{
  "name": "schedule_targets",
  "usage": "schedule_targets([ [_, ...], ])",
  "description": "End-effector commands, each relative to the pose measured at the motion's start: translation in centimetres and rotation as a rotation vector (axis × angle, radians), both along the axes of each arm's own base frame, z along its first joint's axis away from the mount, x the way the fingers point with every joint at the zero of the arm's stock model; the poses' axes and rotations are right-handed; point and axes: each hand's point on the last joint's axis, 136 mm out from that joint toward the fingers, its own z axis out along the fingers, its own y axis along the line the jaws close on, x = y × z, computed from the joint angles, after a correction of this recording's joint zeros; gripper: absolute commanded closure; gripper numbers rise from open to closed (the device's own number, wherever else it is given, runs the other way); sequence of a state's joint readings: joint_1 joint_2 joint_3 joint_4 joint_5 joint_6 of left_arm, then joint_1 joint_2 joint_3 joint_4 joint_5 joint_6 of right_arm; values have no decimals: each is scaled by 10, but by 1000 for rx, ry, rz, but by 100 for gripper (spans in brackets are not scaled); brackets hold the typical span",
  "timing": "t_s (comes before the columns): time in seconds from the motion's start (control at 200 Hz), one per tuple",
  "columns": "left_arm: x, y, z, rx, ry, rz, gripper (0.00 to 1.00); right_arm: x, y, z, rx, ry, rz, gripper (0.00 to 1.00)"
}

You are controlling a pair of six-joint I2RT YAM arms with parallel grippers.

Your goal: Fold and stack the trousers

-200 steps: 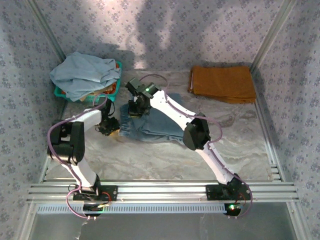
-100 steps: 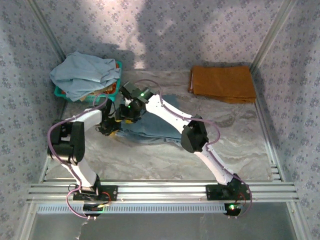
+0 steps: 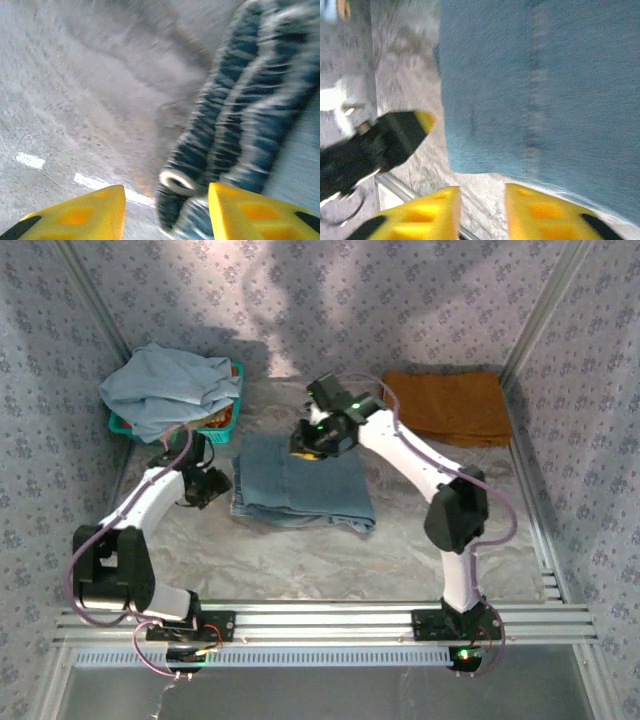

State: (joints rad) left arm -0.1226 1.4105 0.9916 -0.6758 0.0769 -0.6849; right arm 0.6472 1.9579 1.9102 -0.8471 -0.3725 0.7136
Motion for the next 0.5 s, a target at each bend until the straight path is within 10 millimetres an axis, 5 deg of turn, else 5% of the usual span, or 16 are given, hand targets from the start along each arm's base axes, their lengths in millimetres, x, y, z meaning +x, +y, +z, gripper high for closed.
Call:
schedule_targets([
  [0.0,4,-18,49,66,-59,-95,51,5,-48,-23,-113,-15,-38,89],
  [0.045,11,-35,59,77,-82,-150,52,5,-61,-32,-135,-6,-48,100],
  [0.11,19,-63,63,74,-104,-226,58,2,-74,-52,-164,16,-48,100],
  [0.22,28,-84,34,61,-63,-250,86,-8,-84,-99,-207,94,-50,100],
  [0.3,25,-79,0,61,-39,-201,100,-18,-84,-135,-214,153,-54,100],
  [0.495,-10,-37,-79,73,82,-52,100,-45,-82,-197,-247,256,-56,100],
])
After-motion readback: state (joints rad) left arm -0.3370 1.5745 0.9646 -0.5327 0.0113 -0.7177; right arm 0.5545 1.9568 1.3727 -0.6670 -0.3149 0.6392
